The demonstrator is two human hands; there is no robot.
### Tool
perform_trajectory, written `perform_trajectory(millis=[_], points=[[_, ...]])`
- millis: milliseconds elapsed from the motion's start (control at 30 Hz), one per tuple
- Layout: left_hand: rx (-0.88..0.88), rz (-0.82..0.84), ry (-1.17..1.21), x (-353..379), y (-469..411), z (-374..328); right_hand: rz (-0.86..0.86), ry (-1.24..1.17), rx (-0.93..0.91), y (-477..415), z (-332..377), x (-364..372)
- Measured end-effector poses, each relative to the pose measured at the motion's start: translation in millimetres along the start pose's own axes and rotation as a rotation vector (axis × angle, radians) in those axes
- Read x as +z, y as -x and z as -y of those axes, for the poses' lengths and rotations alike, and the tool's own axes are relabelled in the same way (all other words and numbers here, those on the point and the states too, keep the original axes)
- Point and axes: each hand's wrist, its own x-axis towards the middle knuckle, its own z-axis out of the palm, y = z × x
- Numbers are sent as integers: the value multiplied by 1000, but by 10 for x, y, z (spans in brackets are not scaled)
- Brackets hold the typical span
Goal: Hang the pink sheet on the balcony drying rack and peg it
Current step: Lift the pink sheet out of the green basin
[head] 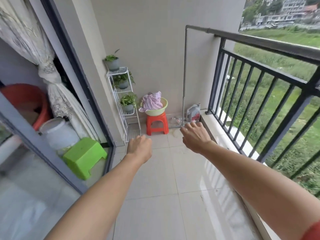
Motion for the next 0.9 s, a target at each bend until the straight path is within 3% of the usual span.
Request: perform_trajectory(millis=[400,900], points=[[-80,17,58,159,-2252,649,0,-34,-81,-2448,-493,571],[0,90,109,713,-5250,1799,73,-68,-1,-5348,-776,1515]])
